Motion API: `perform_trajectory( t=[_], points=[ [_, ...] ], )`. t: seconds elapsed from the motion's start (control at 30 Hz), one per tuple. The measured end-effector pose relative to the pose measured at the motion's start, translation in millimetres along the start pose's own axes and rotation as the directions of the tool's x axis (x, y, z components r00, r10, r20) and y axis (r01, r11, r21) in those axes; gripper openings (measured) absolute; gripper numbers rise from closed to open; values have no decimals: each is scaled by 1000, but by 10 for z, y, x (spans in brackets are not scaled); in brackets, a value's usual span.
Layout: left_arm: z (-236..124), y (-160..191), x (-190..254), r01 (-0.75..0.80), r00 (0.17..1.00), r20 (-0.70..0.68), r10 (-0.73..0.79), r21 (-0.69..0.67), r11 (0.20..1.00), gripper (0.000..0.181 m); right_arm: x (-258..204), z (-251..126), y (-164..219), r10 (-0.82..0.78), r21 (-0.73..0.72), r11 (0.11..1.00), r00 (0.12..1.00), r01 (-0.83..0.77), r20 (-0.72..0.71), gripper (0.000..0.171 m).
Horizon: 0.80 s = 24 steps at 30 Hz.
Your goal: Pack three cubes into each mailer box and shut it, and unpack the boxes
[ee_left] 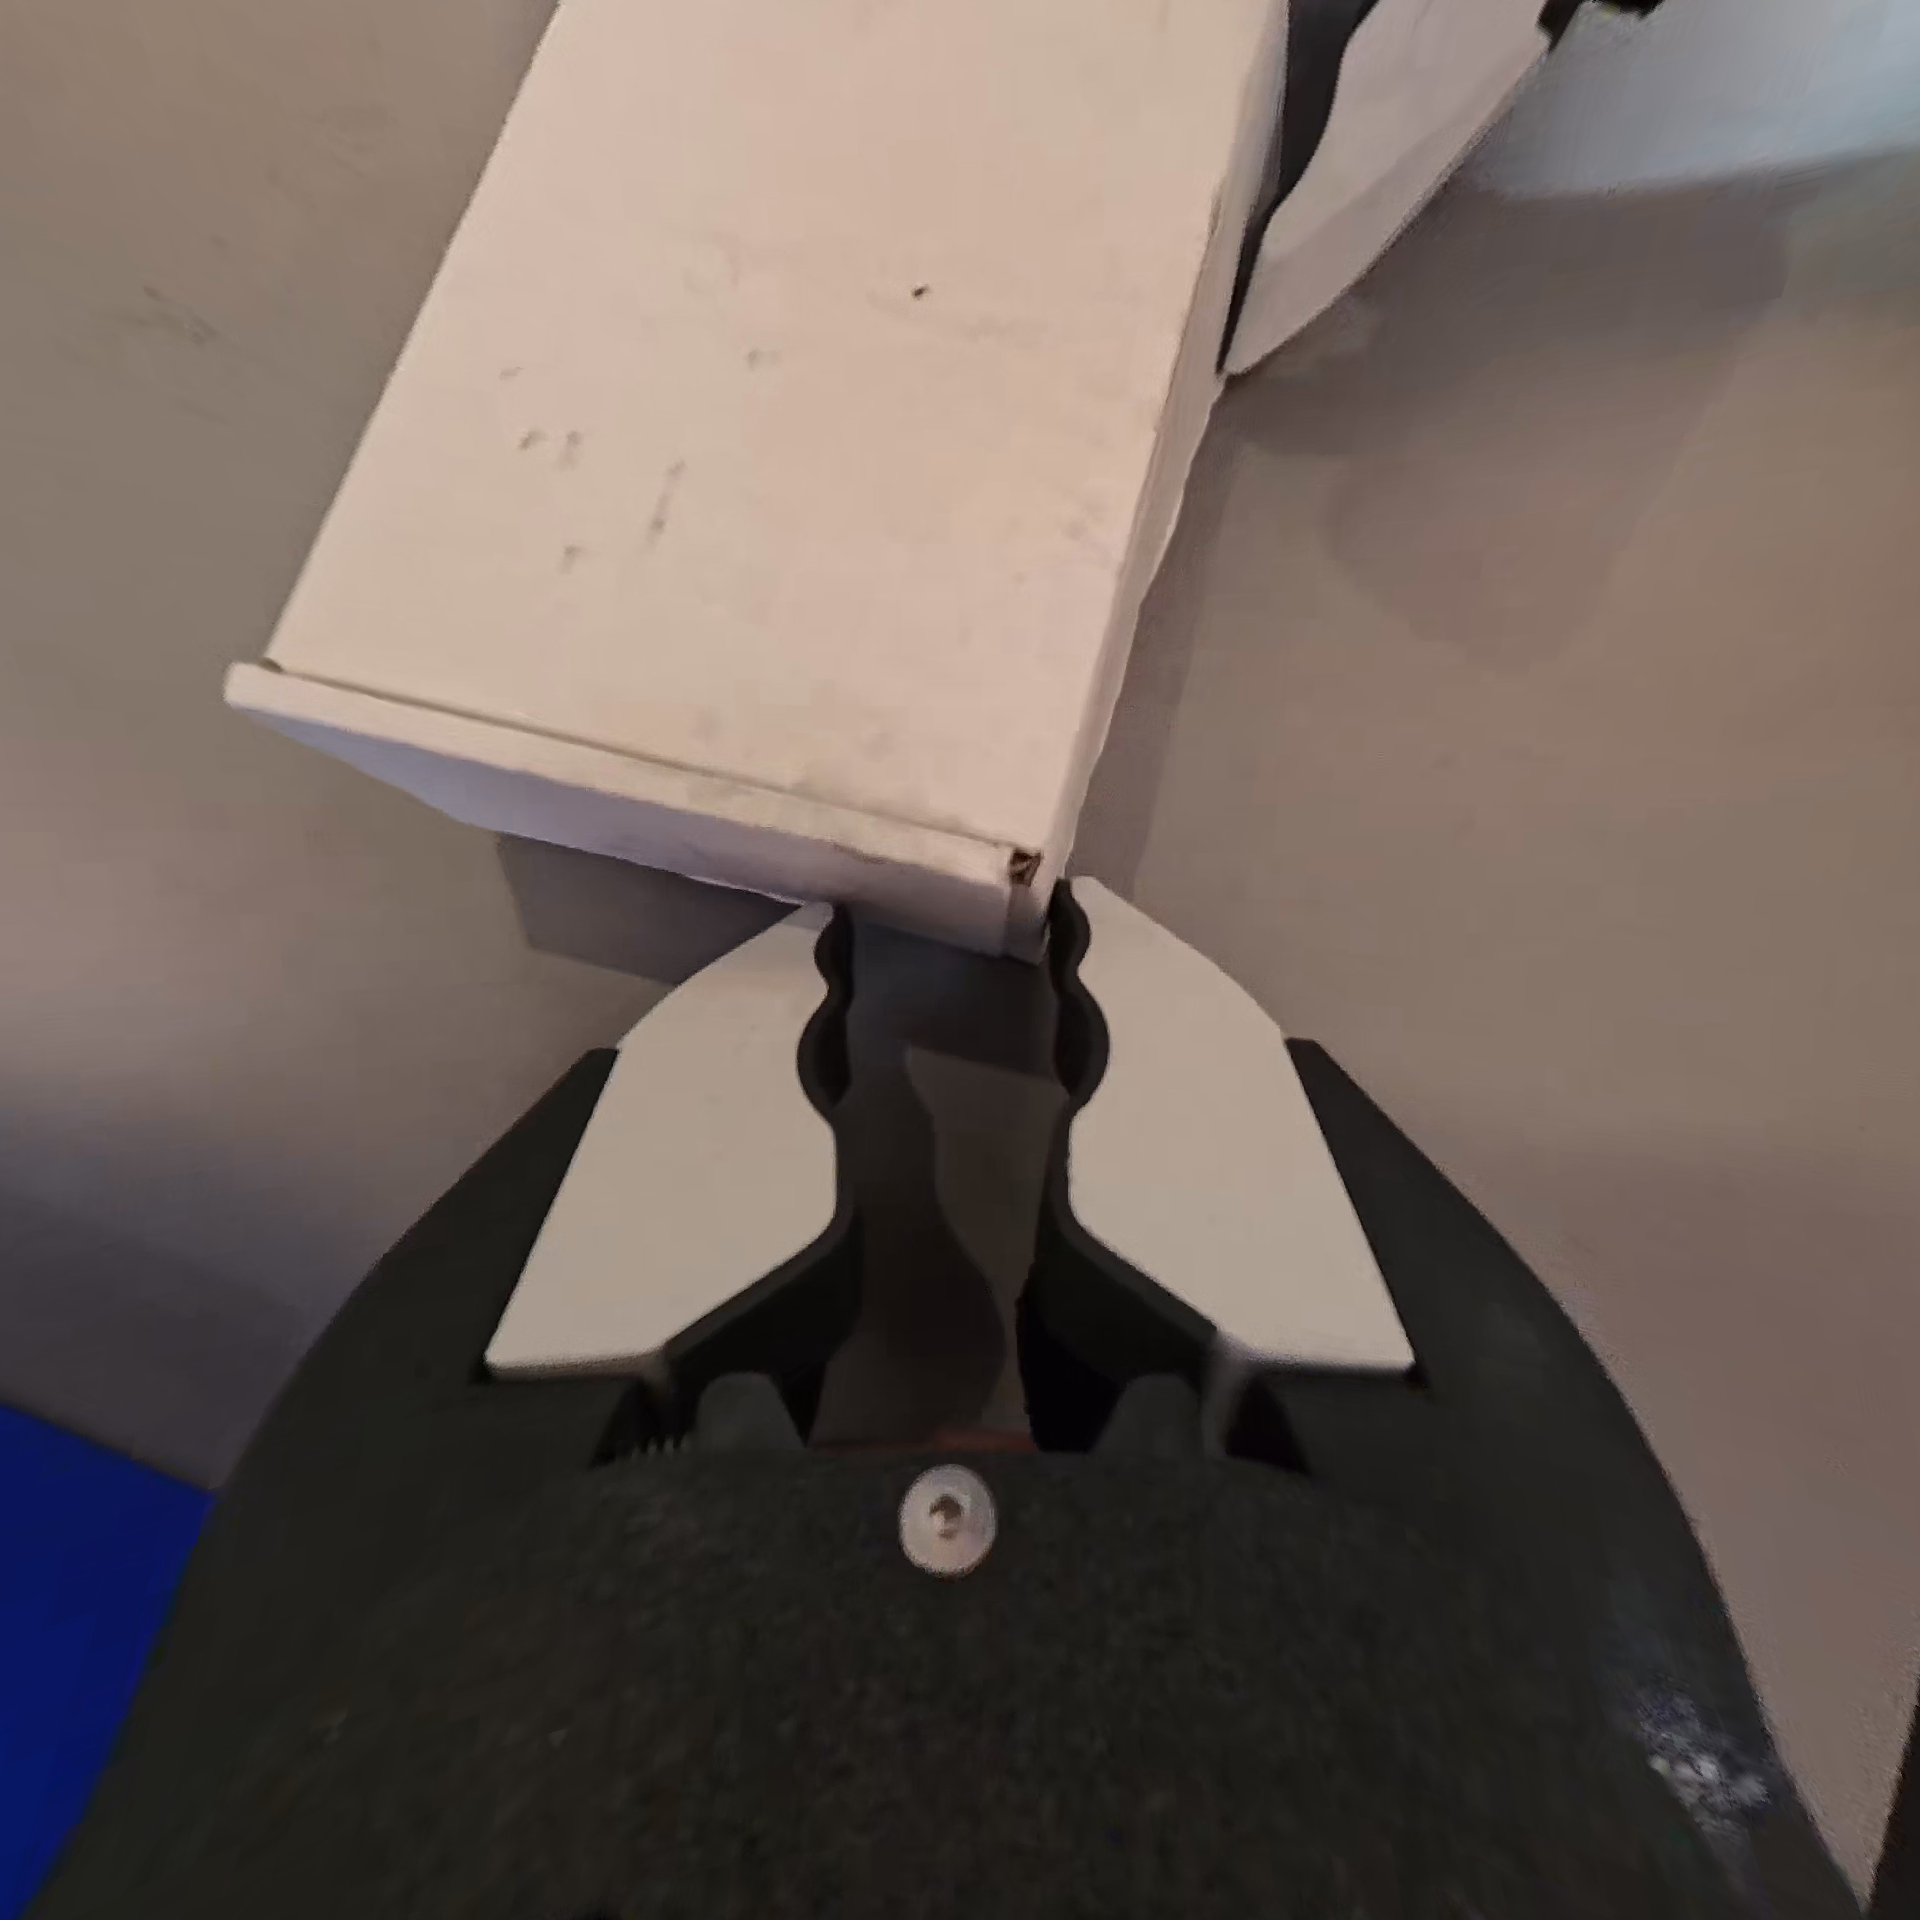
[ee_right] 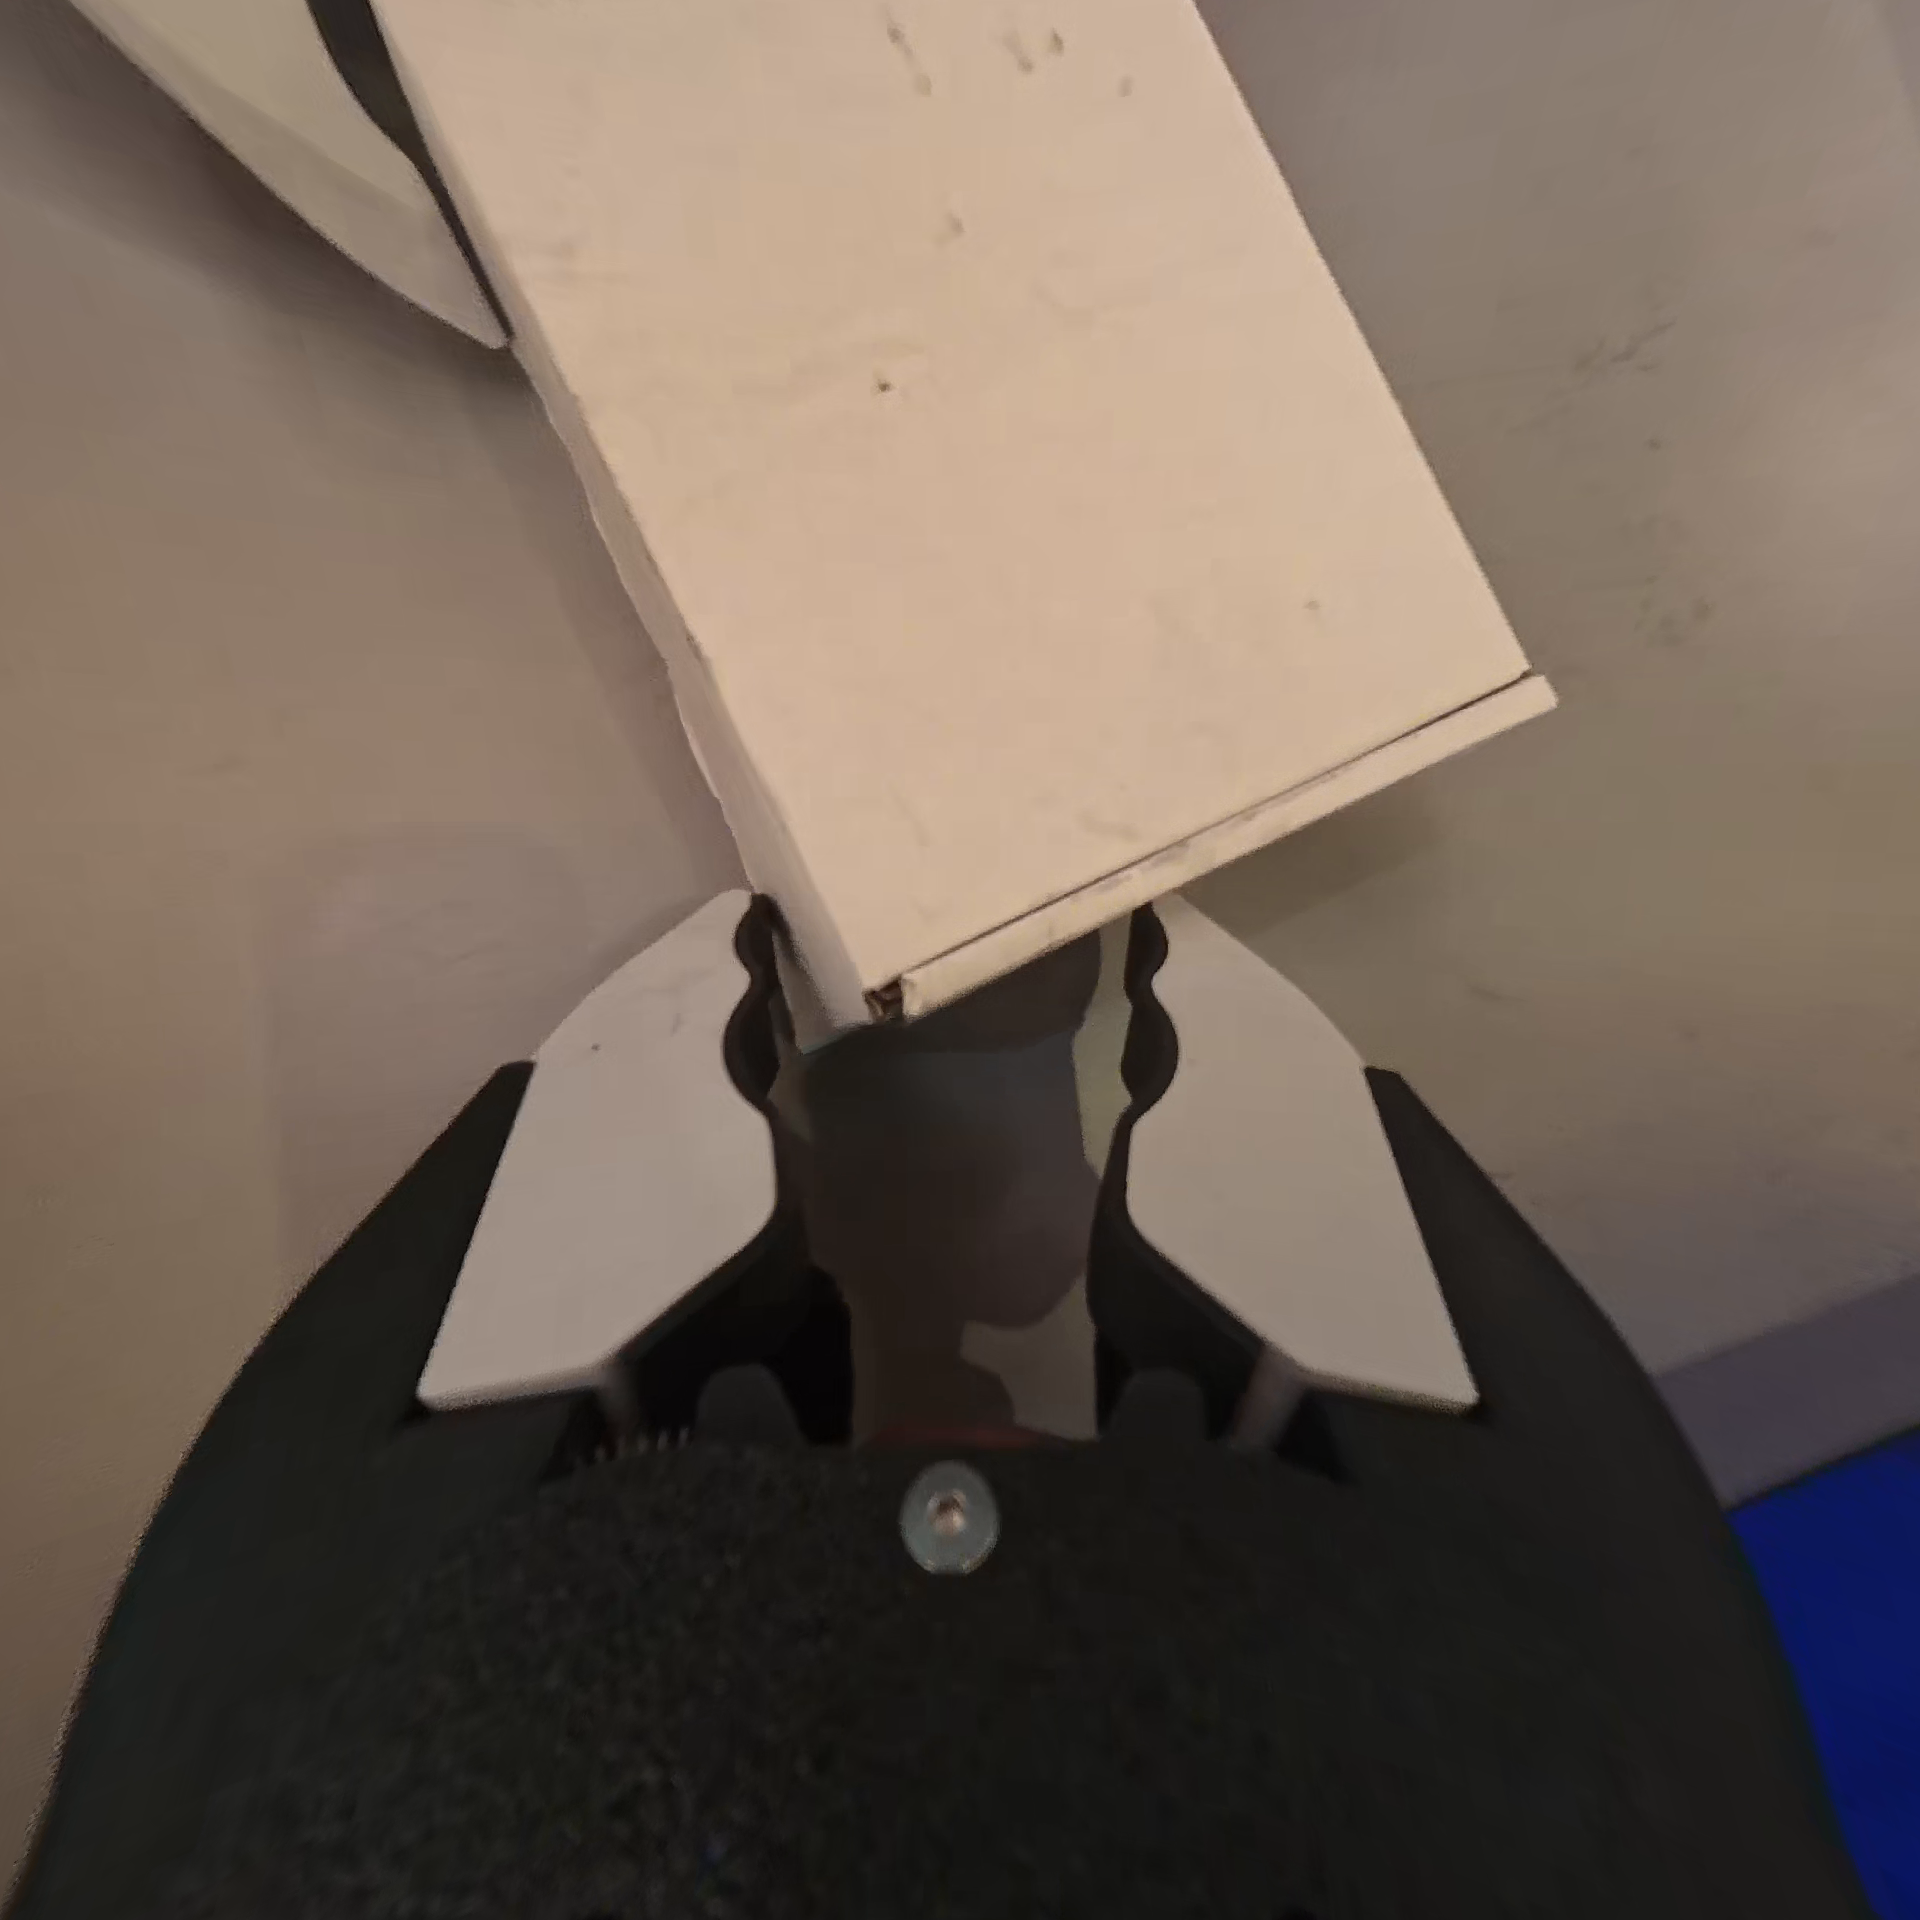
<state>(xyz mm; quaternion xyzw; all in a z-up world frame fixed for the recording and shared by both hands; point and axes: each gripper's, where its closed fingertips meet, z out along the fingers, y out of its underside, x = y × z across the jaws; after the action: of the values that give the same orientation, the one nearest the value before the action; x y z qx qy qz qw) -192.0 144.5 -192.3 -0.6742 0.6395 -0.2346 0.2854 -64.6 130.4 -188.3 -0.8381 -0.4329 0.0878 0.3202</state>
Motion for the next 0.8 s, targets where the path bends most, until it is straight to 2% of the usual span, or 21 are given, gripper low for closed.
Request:
perform_trajectory(
  t=[0.1,0.23,0.33,0.4,0.47,0.53,0.57,0.8],
  points=[
    [15,16,-17,-49,996,66,51,-28,998,35,10,3,-4,14,22,1000,1000,-14,-10,65],
    [5,33,-48,-2,999,40,3,-20,1000,39,-85,-39,11,6,51,999,998,-9,58,64],
    [-12,50,-72,23,1000,2,-23,-7,1000,57,-235,-81,18,-52,52,998,991,46,124,62],
    [-14,53,-92,28,1000,1,-28,0,1000,55,-211,-54,17,-81,37,996,993,78,87,63],
    [-18,56,-99,17,1000,9,-17,-1,1000,46,-155,-8,9,-69,26,997,997,68,37,66],
    [-19,53,-62,4,1000,0,-4,3,1000,38,-93,52,-20,-29,35,999,999,30,-16,78],
    [-18,54,-62,-1,1000,7,1,2,1000,38,-47,57,-24,-9,39,999,999,10,-38,69],
    [5,42,-91,9,999,41,-9,-2,1000,37,-65,35,1,-64,42,997,997,66,-51,61]
  ],
)
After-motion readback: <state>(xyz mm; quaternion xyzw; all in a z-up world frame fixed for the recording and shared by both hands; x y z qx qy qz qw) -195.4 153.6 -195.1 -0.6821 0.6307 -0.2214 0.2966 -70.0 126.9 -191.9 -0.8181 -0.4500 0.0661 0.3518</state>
